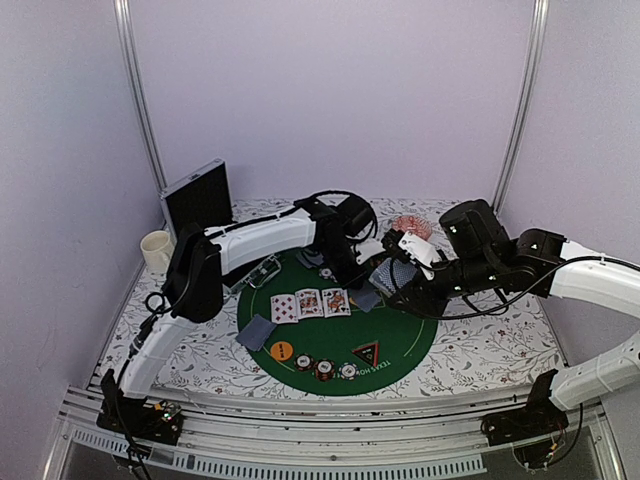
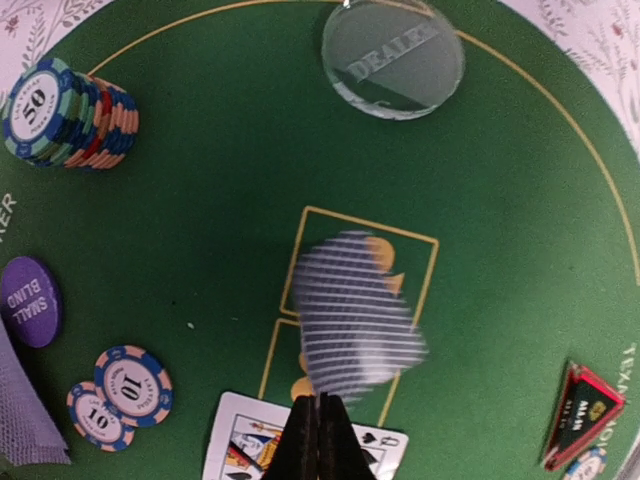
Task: Distribute texas hold em gaming equipment
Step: Place the poker card in the community card area.
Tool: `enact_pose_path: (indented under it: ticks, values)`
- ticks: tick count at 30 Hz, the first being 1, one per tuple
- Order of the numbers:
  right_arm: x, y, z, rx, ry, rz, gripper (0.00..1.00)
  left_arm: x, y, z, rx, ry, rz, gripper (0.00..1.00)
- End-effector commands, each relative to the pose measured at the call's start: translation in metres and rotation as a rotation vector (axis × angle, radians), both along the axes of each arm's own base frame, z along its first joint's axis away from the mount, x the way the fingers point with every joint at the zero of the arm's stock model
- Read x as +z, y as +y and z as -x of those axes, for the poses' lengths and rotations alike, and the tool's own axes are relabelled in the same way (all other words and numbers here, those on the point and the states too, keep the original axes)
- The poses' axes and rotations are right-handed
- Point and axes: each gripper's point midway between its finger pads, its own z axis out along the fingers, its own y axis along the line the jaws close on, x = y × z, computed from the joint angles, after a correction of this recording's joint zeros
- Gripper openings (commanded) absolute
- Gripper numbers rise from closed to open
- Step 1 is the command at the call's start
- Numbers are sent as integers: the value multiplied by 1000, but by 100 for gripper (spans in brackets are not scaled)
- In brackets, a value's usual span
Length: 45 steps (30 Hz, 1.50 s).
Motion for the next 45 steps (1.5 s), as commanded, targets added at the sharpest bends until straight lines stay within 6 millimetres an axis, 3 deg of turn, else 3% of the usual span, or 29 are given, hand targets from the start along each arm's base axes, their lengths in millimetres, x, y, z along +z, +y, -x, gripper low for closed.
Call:
enact_pose_path:
  ticks: [1, 4, 15, 23, 45]
  values:
    - [7, 4, -3, -2, 0, -22, 48, -21, 3, -9, -4, -106, -108, 0]
    - [6, 5, -2, 3, 5, -22, 48, -23, 3, -15, -4, -167, -139, 0]
    - [6, 4, 0, 5, 13, -25, 48, -27, -13, 1, -172, -251, -156, 0]
    - [5, 2, 2, 7, 20, -21, 48, -40, 4, -8, -227, -329, -265, 0]
    - [3, 2, 2, 6, 24, -15, 48, -40, 15, -20, -257, -428, -321, 0]
